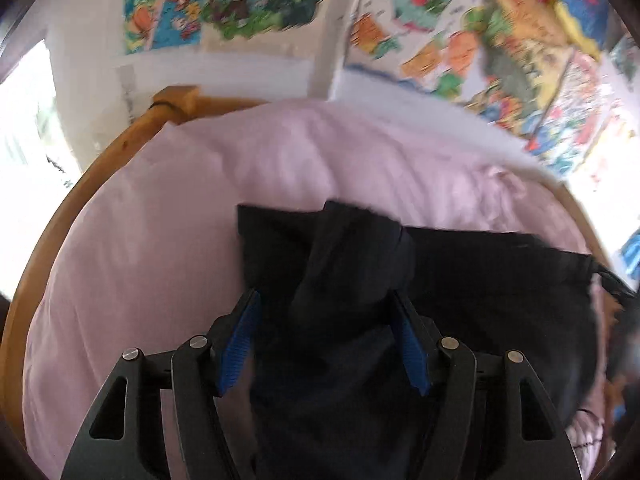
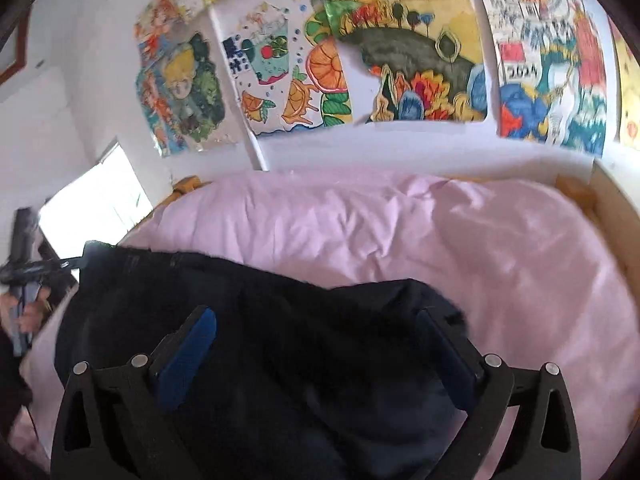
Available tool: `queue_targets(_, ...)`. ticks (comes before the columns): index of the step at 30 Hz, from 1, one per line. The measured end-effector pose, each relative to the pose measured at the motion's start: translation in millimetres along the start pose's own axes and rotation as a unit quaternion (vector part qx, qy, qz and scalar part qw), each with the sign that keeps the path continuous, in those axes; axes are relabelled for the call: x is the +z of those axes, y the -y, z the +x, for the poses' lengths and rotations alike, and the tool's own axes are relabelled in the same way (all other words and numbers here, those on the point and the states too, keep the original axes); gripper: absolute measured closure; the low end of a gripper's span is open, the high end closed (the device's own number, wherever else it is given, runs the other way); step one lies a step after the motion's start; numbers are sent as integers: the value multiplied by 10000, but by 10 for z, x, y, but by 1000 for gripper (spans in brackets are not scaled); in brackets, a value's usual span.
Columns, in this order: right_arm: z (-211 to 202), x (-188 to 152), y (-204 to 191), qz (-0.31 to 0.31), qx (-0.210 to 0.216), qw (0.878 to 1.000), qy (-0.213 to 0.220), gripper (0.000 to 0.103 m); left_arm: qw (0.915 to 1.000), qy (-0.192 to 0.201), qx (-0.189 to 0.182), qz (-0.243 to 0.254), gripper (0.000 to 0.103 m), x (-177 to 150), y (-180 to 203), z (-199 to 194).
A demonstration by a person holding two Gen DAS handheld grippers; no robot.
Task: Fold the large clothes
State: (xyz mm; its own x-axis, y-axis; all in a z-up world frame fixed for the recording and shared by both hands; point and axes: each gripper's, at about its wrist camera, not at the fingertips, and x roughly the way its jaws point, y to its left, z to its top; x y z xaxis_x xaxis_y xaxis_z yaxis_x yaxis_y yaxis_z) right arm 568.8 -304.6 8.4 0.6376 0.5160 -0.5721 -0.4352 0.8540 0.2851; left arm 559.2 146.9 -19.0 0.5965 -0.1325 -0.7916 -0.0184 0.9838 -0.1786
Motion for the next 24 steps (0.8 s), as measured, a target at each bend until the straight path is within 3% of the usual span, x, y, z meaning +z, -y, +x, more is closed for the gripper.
queue_targets(1, -1, -38, 49, 75, -7, 10000, -17, 2, 10000, -28, -5, -51, 44, -27, -42, 54)
queue_targets(3, 58, -113, 160, 357, 67, 9993, -119, 2, 9997, -52, -62, -226, 57, -51, -114, 141)
queue_targets(4, 107, -139, 215, 548, 171, 9982, -159, 11, 9994, -75, -184, -280, 69, -63, -132, 156)
queue_targets(5, 133, -148, 256, 672, 271, 9972, -160, 26, 9992, -75, -255, -304, 78, -64, -134, 169)
queue_targets(7, 196, -144, 308, 881, 259, 9956, -160, 37, 9993, -63, -220, -305, 92, -45, -127, 162)
queue_targets(8, 216, -131, 318, 922, 215, 9954, -157, 55, 9991, -26, -235, -356, 96, -42, -129, 150)
queue_targets(11, 209, -104, 324, 954, 55, 9954, -81, 77, 9977, 290, -242, -570, 98, -1, -136, 11)
queue_targets(16, 248, 6, 233, 703, -386, 9967, 147, 82, 9957, 675, 68, -626, 99, 121, -89, -23)
queue_targets(24, 738, 43, 242, 534, -975, 9935, -261, 82, 9976, 275, 572, -276, 98, 143, -60, 542)
